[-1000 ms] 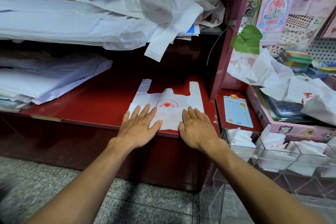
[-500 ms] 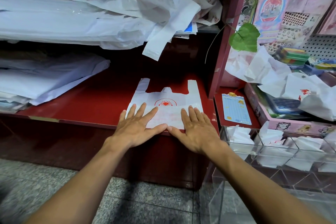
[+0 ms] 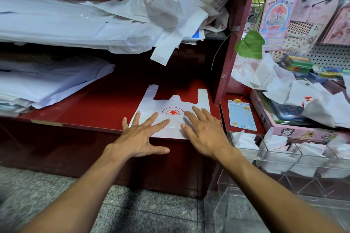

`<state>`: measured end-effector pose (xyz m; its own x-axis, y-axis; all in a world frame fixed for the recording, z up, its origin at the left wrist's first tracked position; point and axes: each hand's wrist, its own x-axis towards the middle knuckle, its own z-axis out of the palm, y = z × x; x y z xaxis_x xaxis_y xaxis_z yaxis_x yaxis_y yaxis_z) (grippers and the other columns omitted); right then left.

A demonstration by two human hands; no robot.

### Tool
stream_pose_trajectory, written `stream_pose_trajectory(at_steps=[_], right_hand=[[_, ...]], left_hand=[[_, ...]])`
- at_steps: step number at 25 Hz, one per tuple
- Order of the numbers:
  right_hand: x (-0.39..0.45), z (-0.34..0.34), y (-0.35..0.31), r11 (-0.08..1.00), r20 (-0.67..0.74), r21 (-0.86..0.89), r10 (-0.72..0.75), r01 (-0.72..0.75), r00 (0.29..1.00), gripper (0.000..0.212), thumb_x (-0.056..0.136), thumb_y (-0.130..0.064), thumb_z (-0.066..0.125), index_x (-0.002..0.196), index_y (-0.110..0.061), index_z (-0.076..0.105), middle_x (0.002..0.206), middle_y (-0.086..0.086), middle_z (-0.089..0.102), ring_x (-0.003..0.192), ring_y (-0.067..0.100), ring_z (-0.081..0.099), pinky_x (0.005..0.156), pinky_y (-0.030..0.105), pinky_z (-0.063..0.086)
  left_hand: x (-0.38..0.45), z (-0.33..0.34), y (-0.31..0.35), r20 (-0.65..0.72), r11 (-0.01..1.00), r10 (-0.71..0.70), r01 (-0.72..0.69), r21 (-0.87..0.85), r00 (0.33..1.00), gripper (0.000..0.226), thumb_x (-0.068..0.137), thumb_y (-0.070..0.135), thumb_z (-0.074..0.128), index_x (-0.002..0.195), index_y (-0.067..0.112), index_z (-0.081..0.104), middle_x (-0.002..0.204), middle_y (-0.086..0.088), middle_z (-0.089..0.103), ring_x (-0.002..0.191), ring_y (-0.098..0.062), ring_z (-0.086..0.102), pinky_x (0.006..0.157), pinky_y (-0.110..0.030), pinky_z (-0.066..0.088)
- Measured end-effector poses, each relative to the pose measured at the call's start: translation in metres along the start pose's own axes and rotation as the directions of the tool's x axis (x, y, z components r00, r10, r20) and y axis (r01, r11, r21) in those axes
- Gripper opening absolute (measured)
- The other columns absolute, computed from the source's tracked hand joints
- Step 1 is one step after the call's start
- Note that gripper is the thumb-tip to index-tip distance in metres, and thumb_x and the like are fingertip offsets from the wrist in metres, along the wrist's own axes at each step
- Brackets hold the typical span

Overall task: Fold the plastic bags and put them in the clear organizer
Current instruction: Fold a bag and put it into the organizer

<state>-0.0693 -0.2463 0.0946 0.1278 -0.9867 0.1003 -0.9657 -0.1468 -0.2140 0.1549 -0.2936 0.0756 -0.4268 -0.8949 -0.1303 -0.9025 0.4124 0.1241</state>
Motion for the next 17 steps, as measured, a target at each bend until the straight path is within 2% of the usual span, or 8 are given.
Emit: stream_pose_trajectory(at_steps=[2, 6, 8, 11, 12, 15, 16, 17], right_hand=[[0.001, 0.003, 0.005, 0.998, 0.072, -0.061, 0.026, -0.021, 0.997, 0.058, 0.101, -0.054, 0.029, 0.153, -0.031, 0.022, 0.162, 0.003, 0.019, 0.149, 0.029, 0.015, 0.116, 0.046, 0.019], [0.003, -0.001, 0.017, 0.985, 0.069, -0.167, 0.064, -0.052, 0.996, 0.058, 0.096, -0.062, 0.030, 0.135, -0.021, 0.045, 0.139, 0.004, 0.044, 0.125, 0.028, 0.044, 0.102, 0.042, 0.038], [-0.001, -0.002, 0.017, 0.979, 0.044, -0.186, 0.089, -0.080, 0.995, 0.060, 0.096, -0.063, 0.031, 0.126, -0.017, 0.052, 0.131, 0.004, 0.046, 0.120, 0.026, 0.046, 0.098, 0.041, 0.040], [-0.005, -0.008, 0.014, 0.974, -0.126, -0.220, 0.029, -0.056, 0.992, 0.070, 0.091, -0.067, 0.030, 0.124, -0.013, 0.059, 0.133, 0.005, 0.046, 0.119, 0.026, 0.044, 0.098, 0.041, 0.039], [-0.005, -0.010, 0.014, 0.979, -0.098, -0.201, -0.006, -0.013, 0.995, 0.075, 0.089, -0.071, 0.032, 0.133, -0.015, 0.054, 0.142, 0.005, 0.041, 0.126, 0.027, 0.042, 0.102, 0.042, 0.037], [-0.006, -0.016, 0.016, 0.992, 0.264, -0.093, -0.060, 0.087, 0.963, 0.102, 0.079, -0.078, 0.052, 0.157, -0.026, 0.012, 0.165, 0.001, 0.009, 0.149, 0.025, 0.014, 0.119, 0.046, 0.015], [-0.007, -0.016, 0.018, 0.987, 0.318, -0.118, -0.063, 0.106, 0.946, 0.107, 0.078, -0.073, 0.060, 0.157, -0.027, 0.005, 0.165, 0.000, 0.004, 0.151, 0.024, 0.009, 0.120, 0.045, 0.012], [-0.008, -0.017, 0.022, 0.983, 0.304, -0.139, -0.070, 0.117, 0.950, 0.108, 0.078, -0.065, 0.067, 0.157, -0.026, 0.004, 0.165, 0.000, 0.007, 0.150, 0.024, 0.011, 0.120, 0.044, 0.014]], left_hand=[[0.000, 0.001, -0.001, 0.005, 1.000, 0.017, -0.017, 0.016, 1.000, 0.096, 0.068, 0.090, 0.046, 0.142, 0.066, -0.011, 0.160, 0.020, -0.020, 0.148, -0.032, -0.023, 0.112, -0.066, -0.013], [0.002, 0.005, -0.010, -0.050, 1.000, 0.021, -0.021, -0.010, 0.999, 0.104, 0.075, 0.078, 0.058, 0.150, 0.054, -0.010, 0.161, 0.019, -0.017, 0.150, -0.022, -0.020, 0.115, -0.058, -0.012], [0.002, 0.007, -0.022, -0.140, 0.999, -0.012, 0.006, -0.038, 0.990, 0.101, 0.081, 0.062, 0.066, 0.155, 0.041, 0.001, 0.164, 0.011, -0.006, 0.151, -0.016, -0.009, 0.120, -0.047, -0.004], [-0.004, 0.008, -0.036, -0.288, 0.996, -0.014, -0.011, -0.084, 0.958, 0.089, 0.082, 0.043, 0.075, 0.155, 0.031, 0.025, 0.162, 0.008, 0.020, 0.146, -0.017, 0.017, 0.115, -0.036, 0.019], [-0.007, 0.008, -0.037, -0.326, 0.995, -0.008, -0.025, -0.098, 0.945, 0.084, 0.081, 0.036, 0.077, 0.152, 0.031, 0.032, 0.158, 0.010, 0.030, 0.140, -0.016, 0.025, 0.108, -0.032, 0.024], [-0.017, 0.011, -0.046, -0.362, 0.956, -0.090, -0.021, -0.292, 0.928, 0.079, 0.076, 0.018, 0.080, 0.144, 0.039, 0.044, 0.128, 0.012, 0.052, 0.118, -0.015, 0.042, 0.093, -0.025, 0.029], [-0.019, 0.012, -0.052, -0.369, 0.933, -0.109, -0.033, -0.359, 0.923, 0.076, 0.076, 0.015, 0.080, 0.140, 0.041, 0.048, 0.120, 0.011, 0.053, 0.112, -0.016, 0.046, 0.094, -0.026, 0.033], [-0.022, 0.012, -0.057, -0.390, 0.914, -0.115, -0.057, -0.402, 0.914, 0.068, 0.076, 0.013, 0.080, 0.133, 0.041, 0.056, 0.116, 0.009, 0.057, 0.108, -0.017, 0.049, 0.096, -0.029, 0.039]])
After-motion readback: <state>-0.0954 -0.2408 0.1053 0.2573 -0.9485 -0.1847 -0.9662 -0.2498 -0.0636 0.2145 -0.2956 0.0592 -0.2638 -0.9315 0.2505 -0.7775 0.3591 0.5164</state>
